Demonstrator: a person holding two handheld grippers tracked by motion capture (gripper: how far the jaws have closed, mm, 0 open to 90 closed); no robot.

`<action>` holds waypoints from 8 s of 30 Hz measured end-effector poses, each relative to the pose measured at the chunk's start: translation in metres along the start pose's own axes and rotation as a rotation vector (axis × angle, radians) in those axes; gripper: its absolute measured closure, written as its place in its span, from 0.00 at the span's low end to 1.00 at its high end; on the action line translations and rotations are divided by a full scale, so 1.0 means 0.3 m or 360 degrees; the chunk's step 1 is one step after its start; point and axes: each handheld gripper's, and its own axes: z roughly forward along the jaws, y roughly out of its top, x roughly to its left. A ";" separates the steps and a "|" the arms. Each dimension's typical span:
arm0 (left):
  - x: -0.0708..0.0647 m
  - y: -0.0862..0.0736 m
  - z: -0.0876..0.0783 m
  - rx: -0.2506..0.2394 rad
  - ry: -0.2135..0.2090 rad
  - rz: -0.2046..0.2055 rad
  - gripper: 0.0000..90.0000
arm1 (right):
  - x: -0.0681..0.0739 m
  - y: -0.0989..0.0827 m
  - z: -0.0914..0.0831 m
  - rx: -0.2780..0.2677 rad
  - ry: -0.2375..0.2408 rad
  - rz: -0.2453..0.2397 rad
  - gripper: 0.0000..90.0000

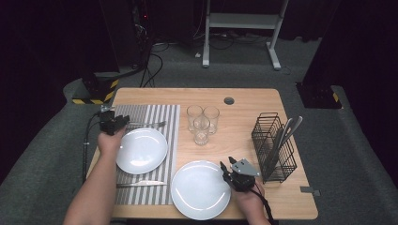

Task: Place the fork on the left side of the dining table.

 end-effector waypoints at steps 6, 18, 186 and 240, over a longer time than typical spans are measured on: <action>0.013 0.007 -0.020 -0.0010 0.0025 0.0008 0.71 | -0.001 0.001 -0.002 -0.0006 -0.0003 0.0001 0.65; 0.024 -0.046 -0.065 0.0064 0.0053 0.0015 0.81 | 0.006 0.002 0.003 -0.0019 0.0013 -0.0007 0.65; -0.399 -0.279 -0.452 0.0037 -0.0142 0.0434 0.48 | -0.013 0.003 0.001 -0.0023 0.0218 0.0063 0.41; -0.381 -0.418 -0.508 -0.0038 -0.0255 0.0489 0.42 | -0.008 0.144 0.092 0.0057 0.0272 0.0076 0.12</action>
